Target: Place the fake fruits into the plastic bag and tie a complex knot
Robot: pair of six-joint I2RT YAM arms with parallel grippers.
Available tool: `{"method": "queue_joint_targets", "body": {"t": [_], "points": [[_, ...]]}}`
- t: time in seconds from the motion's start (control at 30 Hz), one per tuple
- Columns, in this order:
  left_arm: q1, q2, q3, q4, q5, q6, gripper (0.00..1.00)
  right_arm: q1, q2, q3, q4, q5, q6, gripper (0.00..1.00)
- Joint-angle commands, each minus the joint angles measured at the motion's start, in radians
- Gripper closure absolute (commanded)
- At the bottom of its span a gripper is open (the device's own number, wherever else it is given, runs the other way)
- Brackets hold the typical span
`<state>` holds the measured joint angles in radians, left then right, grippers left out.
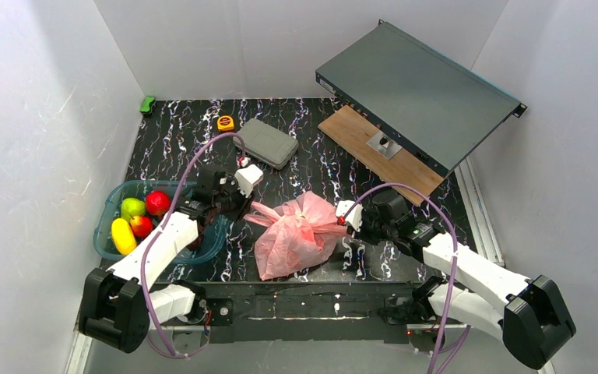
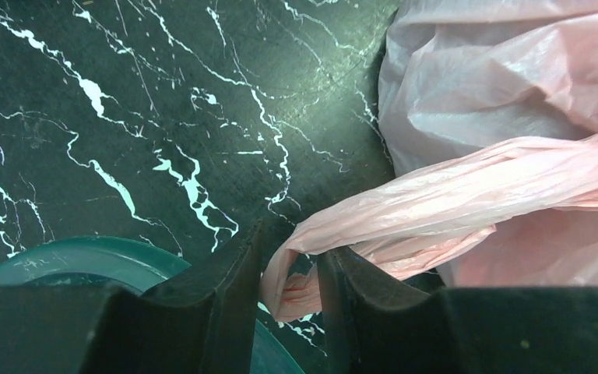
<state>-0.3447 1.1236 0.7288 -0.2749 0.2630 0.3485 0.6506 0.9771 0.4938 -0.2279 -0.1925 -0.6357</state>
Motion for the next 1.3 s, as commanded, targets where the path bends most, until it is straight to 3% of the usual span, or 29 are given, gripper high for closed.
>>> {"method": "queue_joint_targets", "body": {"t": [0.0,0.13,0.2,0.27,0.33,0.4,0.63,0.83,0.93,1.03,1.17,1.27], "points": [[-0.004,-0.013,-0.041,0.116,-0.030,0.061,0.70,0.006,-0.008,-0.007,0.076,0.021,-0.022,0.66],[-0.005,-0.003,-0.064,0.158,0.030,0.057,0.61,0.006,0.016,-0.002,0.103,0.033,-0.010,0.67],[-0.006,0.012,-0.067,0.157,0.038,0.064,0.73,0.006,0.028,0.008,0.104,0.048,-0.009,0.73],[-0.008,0.017,-0.056,0.128,0.000,0.082,0.97,0.005,0.028,0.018,0.092,0.073,-0.013,0.88],[-0.003,0.010,-0.019,0.064,-0.098,0.096,1.00,-0.001,0.009,0.024,0.052,0.141,-0.033,0.99],[0.027,-0.014,0.016,-0.002,-0.148,0.107,1.00,-0.026,-0.027,0.037,-0.014,0.162,-0.058,0.99],[0.295,-0.103,0.122,-0.121,-0.104,0.210,1.00,-0.136,-0.263,0.004,-0.253,0.179,-0.226,0.99],[0.515,0.006,0.163,-0.182,-0.036,0.288,1.00,-0.307,-0.306,-0.097,-0.243,0.149,-0.367,0.99],[0.517,0.019,0.128,-0.206,0.027,0.311,1.00,-0.323,-0.220,-0.065,-0.230,0.103,-0.328,0.99],[0.433,-0.001,0.126,-0.255,0.079,0.261,1.00,-0.313,-0.127,0.054,-0.283,0.002,-0.228,0.99],[0.265,-0.014,0.143,-0.262,0.086,0.130,1.00,-0.234,-0.013,0.217,-0.330,-0.070,-0.123,0.99],[0.231,0.016,0.231,-0.261,0.101,-0.006,1.00,-0.164,0.033,0.328,-0.322,-0.073,-0.065,0.99]]}}
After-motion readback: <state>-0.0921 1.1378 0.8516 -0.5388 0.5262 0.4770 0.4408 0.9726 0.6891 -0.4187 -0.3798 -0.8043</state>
